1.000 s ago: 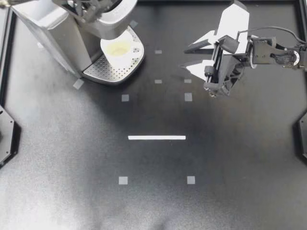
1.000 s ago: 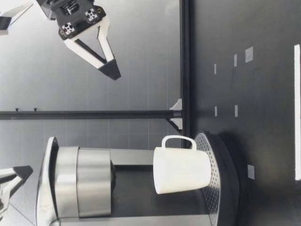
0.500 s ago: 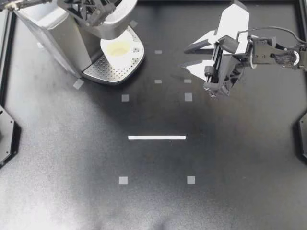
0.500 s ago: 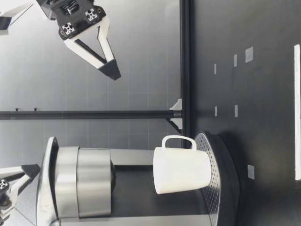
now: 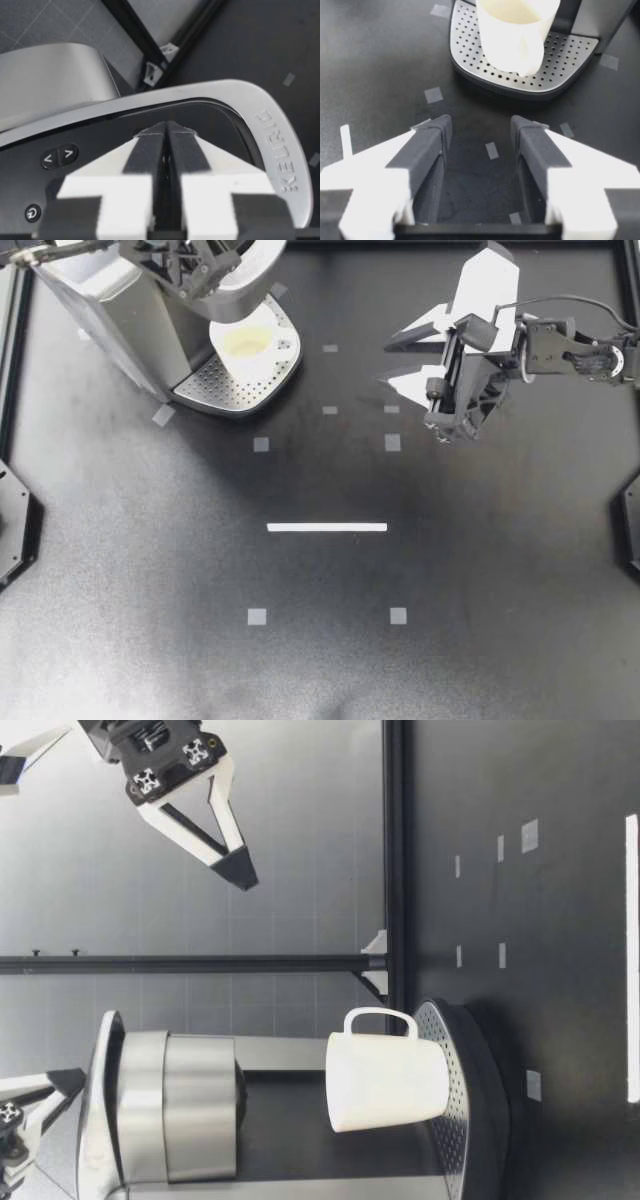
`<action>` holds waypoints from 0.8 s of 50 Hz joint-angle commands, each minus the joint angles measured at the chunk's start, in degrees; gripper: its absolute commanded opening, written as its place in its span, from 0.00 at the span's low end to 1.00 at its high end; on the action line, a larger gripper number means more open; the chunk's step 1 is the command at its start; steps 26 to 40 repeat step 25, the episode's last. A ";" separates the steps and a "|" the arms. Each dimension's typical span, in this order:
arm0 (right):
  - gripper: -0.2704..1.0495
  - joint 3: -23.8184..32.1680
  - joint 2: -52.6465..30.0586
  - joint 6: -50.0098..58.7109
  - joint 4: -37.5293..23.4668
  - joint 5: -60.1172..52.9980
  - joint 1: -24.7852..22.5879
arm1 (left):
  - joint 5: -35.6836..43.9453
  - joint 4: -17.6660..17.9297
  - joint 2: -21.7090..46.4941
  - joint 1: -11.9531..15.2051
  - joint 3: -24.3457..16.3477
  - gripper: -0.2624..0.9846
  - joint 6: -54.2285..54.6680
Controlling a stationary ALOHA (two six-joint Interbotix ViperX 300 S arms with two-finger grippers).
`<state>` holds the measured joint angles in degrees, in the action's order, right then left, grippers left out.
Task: Place the coffee capsule inside the capsule container, then place the cup onto the center of the cup tray.
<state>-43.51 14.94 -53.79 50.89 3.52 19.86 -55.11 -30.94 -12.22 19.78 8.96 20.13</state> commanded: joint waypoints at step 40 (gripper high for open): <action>0.59 0.53 0.44 0.09 -0.09 -0.35 -0.18 | 2.37 0.53 -1.58 0.09 -0.18 0.26 0.00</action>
